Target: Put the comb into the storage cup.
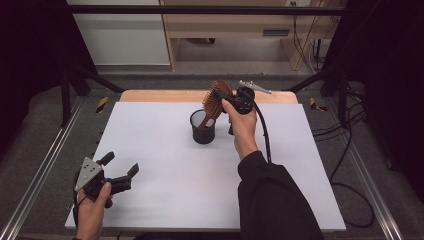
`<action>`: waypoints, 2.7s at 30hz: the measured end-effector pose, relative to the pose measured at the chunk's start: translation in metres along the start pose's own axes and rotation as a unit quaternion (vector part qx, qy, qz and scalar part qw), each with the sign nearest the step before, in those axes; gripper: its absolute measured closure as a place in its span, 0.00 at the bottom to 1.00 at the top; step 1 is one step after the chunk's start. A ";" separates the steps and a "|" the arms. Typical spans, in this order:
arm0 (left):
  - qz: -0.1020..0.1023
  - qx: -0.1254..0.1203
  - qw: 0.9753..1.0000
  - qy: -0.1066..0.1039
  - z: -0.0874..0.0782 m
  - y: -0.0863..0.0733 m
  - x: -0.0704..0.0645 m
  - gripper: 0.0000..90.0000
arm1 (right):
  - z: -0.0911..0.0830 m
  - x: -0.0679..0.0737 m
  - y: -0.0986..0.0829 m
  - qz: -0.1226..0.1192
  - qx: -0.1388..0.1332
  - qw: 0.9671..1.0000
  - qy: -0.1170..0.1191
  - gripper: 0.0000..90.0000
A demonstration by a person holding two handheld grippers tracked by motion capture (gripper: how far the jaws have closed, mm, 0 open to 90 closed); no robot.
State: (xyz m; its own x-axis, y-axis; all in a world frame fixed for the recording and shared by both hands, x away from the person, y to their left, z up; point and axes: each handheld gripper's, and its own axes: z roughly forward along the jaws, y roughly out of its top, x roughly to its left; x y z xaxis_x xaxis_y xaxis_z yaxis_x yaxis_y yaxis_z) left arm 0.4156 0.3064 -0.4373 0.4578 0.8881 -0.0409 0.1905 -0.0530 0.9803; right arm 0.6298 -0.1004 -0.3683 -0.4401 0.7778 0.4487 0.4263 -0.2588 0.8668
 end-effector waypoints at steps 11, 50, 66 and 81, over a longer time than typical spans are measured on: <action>0.002 0.004 1.000 0.002 0.000 0.000 0.000 0.03 | -0.001 -0.004 0.000 -0.001 0.004 1.000 -0.004 0.53; 0.002 0.009 1.000 0.000 0.002 -0.001 -0.001 0.03 | -0.003 -0.009 -0.001 -0.006 0.010 1.000 0.005 0.51; 0.003 0.013 1.000 0.000 0.002 -0.002 -0.001 0.03 | -0.006 -0.012 -0.002 -0.006 0.011 1.000 0.013 0.50; 0.003 0.014 1.000 0.000 0.003 -0.002 -0.001 0.03 | -0.006 -0.011 -0.002 -0.019 0.012 1.000 0.011 0.46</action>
State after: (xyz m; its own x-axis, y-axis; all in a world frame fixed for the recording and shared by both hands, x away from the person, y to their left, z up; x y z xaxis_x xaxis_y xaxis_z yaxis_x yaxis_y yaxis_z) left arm 0.4169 0.3040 -0.4397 0.4596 0.8874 -0.0349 0.2115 -0.0712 0.9748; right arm 0.6294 -0.1114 -0.3732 -0.4736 0.7739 0.4205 0.4282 -0.2149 0.8778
